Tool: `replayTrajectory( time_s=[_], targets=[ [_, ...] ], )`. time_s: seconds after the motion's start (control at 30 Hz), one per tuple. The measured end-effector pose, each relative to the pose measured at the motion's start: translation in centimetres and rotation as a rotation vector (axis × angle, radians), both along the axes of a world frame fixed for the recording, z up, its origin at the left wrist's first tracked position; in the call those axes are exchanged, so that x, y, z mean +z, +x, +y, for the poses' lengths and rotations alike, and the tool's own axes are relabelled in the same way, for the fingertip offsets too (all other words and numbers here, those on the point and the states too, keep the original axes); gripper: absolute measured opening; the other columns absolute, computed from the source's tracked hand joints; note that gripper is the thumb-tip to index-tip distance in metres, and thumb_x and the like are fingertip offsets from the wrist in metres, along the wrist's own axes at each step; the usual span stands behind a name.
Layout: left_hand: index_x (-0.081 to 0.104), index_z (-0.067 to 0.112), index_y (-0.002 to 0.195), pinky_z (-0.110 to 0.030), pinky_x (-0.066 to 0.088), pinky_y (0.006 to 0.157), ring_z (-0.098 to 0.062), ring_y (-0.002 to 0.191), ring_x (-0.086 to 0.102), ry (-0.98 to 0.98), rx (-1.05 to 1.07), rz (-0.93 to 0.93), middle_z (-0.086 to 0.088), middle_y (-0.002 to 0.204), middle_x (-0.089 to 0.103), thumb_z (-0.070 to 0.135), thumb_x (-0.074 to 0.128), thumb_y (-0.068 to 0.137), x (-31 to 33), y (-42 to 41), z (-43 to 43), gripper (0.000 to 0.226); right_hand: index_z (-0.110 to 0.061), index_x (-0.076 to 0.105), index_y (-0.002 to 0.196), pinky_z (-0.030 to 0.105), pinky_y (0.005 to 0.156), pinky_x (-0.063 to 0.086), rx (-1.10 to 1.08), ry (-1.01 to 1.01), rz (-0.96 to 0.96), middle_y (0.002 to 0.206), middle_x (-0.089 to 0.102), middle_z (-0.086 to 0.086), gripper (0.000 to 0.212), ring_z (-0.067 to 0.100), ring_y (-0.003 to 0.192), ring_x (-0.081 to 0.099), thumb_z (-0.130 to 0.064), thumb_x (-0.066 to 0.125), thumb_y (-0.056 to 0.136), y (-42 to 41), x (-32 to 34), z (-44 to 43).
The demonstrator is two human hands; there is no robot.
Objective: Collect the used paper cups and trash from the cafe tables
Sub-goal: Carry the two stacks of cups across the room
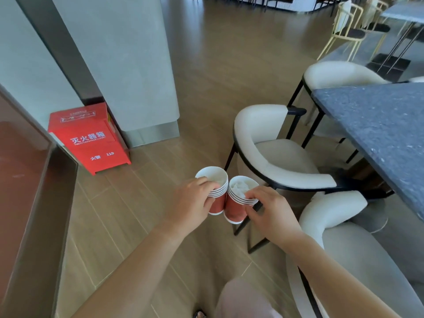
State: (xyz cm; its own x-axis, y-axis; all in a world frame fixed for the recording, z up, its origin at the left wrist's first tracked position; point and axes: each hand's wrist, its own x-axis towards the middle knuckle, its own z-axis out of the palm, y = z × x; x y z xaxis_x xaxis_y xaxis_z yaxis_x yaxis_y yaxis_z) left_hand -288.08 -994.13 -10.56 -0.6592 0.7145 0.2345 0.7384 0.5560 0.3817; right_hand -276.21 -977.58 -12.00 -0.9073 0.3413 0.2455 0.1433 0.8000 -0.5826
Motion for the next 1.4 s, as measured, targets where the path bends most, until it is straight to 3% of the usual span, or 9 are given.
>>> replayTrajectory(
  time_s=[0.13, 0.3, 0.63, 0.97, 1.4],
  targets=[
    [0.066, 0.021, 0.109, -0.022, 0.04, 0.074, -0.021, 0.095, 0.062, 0.033, -0.033, -0.021, 0.005, 0.102, 0.067, 0.012, 0.068, 0.077, 0.0, -5.2, 3.0, 0.033, -0.009, 0.067, 0.092, 0.027, 0.073, 0.049, -0.025, -0.016, 0.039, 0.092, 0.067, 0.003, 0.019, 0.018, 0.084, 0.062, -0.004, 0.069, 0.073, -4.7, 0.4, 3.2],
    [0.066, 0.019, 0.109, -0.038, 0.05, 0.079, -0.023, 0.098, 0.061, 0.032, -0.069, -0.028, 0.003, 0.103, 0.067, 0.011, 0.067, 0.078, -0.2, -13.1, 8.5, 0.033, -0.007, 0.068, 0.089, 0.035, 0.071, 0.053, -0.035, -0.006, 0.11, 0.088, 0.067, 0.005, 0.02, 0.023, 0.083, 0.062, 0.0, 0.07, 0.071, -12.4, 0.6, 8.1],
    [0.066, 0.023, 0.11, -0.033, 0.049, 0.073, -0.023, 0.092, 0.062, 0.012, -0.126, 0.049, 0.004, 0.099, 0.067, 0.015, 0.066, 0.079, 1.9, -26.8, 19.9, 0.031, -0.011, 0.068, 0.087, 0.025, 0.064, 0.05, -0.069, 0.043, 0.179, 0.084, 0.067, 0.001, 0.023, 0.02, 0.074, 0.062, 0.0, 0.073, 0.068, -25.1, 1.6, 19.4],
    [0.065, 0.025, 0.109, -0.027, 0.043, 0.07, -0.019, 0.093, 0.061, -0.01, -0.104, 0.06, 0.008, 0.099, 0.067, 0.016, 0.065, 0.078, 0.8, -41.3, 25.6, 0.032, -0.011, 0.067, 0.089, 0.015, 0.069, 0.04, -0.091, 0.014, 0.159, 0.085, 0.064, -0.002, 0.02, 0.013, 0.079, 0.057, -0.001, 0.07, 0.072, -40.0, 0.4, 25.0],
    [0.069, 0.021, 0.099, -0.027, 0.044, 0.057, -0.023, 0.078, 0.064, 0.027, -0.149, 0.183, 0.006, 0.09, 0.069, 0.007, 0.07, 0.068, 4.2, -67.8, 31.6, 0.035, -0.011, 0.067, 0.089, 0.023, 0.073, 0.048, -0.175, 0.032, 0.284, 0.088, 0.065, -0.002, 0.022, 0.014, 0.082, 0.06, -0.002, 0.073, 0.07, -65.7, 2.0, 29.5]
  ],
)
